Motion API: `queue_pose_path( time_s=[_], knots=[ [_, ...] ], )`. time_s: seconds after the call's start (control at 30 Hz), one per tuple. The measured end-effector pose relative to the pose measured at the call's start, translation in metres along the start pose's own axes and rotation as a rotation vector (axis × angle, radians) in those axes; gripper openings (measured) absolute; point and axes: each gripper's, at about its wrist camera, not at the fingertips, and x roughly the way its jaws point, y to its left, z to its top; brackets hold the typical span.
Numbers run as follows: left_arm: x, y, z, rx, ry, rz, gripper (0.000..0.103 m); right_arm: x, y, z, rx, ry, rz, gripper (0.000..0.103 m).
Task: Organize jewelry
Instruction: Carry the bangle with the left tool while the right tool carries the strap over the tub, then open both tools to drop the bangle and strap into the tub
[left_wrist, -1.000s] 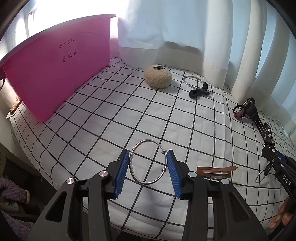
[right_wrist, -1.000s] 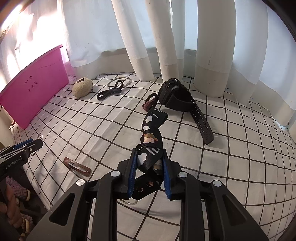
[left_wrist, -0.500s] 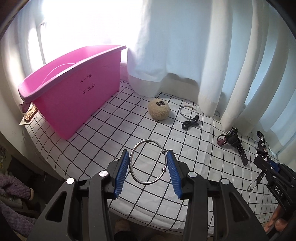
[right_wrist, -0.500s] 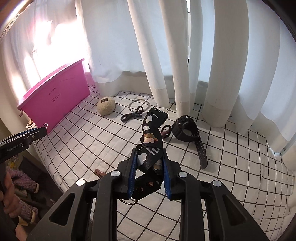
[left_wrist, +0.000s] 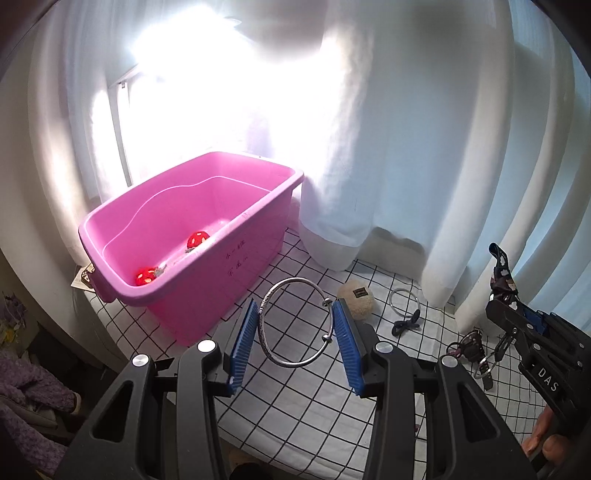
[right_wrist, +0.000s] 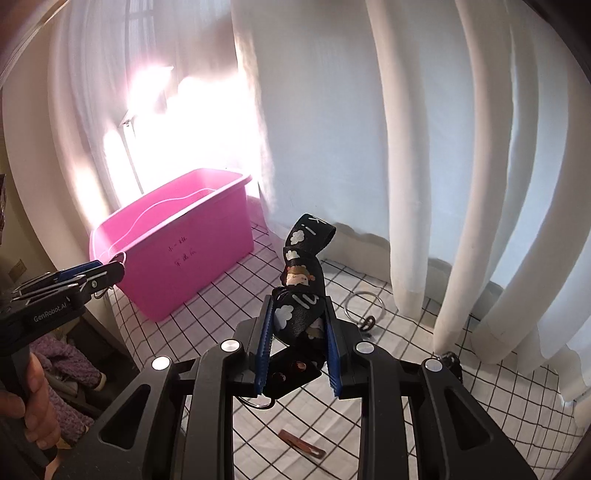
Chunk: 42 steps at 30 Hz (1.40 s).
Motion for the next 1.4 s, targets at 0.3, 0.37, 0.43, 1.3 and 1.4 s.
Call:
queue_pose_path(
  time_s=[0.3, 0.37, 0.43, 1.3, 1.4],
  knots=[
    [0.024, 0.093, 0.079, -0.008, -0.041, 0.016, 0.042, 0.071, 0.085, 0.086, 0.000, -0.018, 0.097, 0.025],
    [0.035, 0.118, 0.094, -0.021, -0.030, 0.026, 0.042, 0.092, 0.108, 0.101, -0.009, -0.007, 0.117, 0.025],
    [0.050, 0.141, 0.105, -0.032, -0.016, 0.042, 0.042, 0.110, 0.131, 0.113, -0.028, 0.000, 0.130, 0.025],
    [0.190, 0.234, 0.105, -0.113, 0.333, 0.049, 0.042, 0.321, 0.207, 0.153, -0.096, 0.420, 0.121, 0.025],
    [0.192, 0.235, 0.104, -0.113, 0.340, 0.053, 0.042, 0.326, 0.208, 0.153, -0.105, 0.436, 0.090, 0.045]
  ],
)
